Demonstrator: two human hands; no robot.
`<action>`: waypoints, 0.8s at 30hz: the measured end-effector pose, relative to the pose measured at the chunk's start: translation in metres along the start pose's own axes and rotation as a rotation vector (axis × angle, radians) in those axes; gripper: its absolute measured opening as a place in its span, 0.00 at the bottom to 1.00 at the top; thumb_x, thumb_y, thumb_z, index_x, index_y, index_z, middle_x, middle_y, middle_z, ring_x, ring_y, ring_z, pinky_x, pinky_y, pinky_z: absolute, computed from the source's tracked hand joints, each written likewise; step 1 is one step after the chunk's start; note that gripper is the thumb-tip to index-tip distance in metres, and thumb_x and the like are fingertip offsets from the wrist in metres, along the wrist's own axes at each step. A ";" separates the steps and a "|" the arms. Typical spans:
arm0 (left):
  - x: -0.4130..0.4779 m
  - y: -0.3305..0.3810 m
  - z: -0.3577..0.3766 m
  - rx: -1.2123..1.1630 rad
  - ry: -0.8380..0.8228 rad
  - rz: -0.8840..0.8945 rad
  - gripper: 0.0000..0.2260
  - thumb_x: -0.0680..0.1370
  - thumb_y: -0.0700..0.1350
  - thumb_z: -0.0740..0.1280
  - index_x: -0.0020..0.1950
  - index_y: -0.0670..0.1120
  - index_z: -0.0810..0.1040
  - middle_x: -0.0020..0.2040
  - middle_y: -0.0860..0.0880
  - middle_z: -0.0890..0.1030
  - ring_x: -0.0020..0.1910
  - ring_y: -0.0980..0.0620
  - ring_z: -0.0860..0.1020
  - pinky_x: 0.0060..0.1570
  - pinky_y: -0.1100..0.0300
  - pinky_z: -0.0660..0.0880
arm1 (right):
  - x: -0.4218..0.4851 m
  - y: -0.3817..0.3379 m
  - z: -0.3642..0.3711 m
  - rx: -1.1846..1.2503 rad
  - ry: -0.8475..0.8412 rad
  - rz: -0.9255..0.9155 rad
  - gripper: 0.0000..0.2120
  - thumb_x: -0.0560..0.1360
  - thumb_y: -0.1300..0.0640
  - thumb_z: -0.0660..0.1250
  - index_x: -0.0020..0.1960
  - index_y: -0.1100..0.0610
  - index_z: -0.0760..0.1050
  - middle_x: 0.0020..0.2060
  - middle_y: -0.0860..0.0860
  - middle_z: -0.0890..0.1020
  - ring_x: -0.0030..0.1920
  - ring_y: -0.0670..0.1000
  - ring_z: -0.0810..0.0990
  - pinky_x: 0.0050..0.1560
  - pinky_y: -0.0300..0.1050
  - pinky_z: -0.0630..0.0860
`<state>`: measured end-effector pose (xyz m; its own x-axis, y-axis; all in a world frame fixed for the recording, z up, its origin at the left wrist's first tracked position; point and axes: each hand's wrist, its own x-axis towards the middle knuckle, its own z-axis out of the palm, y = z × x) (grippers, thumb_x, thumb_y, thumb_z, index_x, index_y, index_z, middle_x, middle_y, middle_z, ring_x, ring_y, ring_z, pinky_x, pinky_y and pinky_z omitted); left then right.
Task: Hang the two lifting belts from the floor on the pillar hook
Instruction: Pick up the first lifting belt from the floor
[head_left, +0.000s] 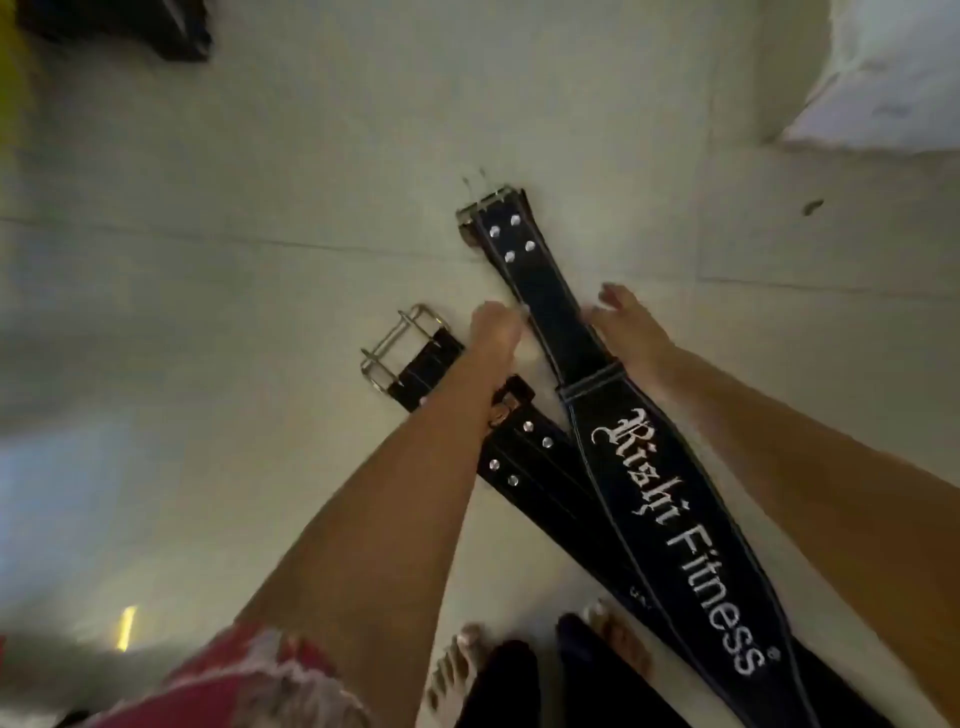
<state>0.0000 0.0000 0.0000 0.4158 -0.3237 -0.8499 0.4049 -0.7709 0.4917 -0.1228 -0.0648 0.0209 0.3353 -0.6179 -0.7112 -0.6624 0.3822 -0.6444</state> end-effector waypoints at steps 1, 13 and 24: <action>0.019 0.006 0.003 -0.065 0.037 0.039 0.09 0.78 0.45 0.64 0.47 0.39 0.77 0.44 0.43 0.78 0.42 0.48 0.77 0.39 0.55 0.75 | 0.018 0.007 0.006 0.027 0.019 0.000 0.27 0.78 0.53 0.60 0.74 0.58 0.57 0.73 0.55 0.64 0.71 0.56 0.65 0.62 0.43 0.62; -0.206 0.102 -0.031 -0.411 -0.159 0.066 0.11 0.77 0.41 0.67 0.56 0.36 0.78 0.46 0.44 0.82 0.39 0.48 0.82 0.36 0.59 0.82 | -0.187 -0.150 -0.074 0.334 0.017 0.043 0.15 0.77 0.46 0.59 0.51 0.56 0.78 0.44 0.48 0.81 0.44 0.47 0.80 0.40 0.40 0.75; -0.674 0.274 -0.057 -0.073 -0.382 0.715 0.04 0.74 0.41 0.70 0.41 0.43 0.83 0.37 0.48 0.83 0.37 0.54 0.80 0.45 0.56 0.77 | -0.597 -0.385 -0.255 0.643 0.307 -0.365 0.05 0.75 0.62 0.64 0.45 0.57 0.79 0.35 0.49 0.84 0.33 0.45 0.82 0.36 0.38 0.78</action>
<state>-0.1231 0.0383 0.7179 0.2927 -0.8991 -0.3254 0.2043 -0.2737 0.9399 -0.2384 -0.0184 0.7650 0.1955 -0.9062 -0.3750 0.0009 0.3825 -0.9239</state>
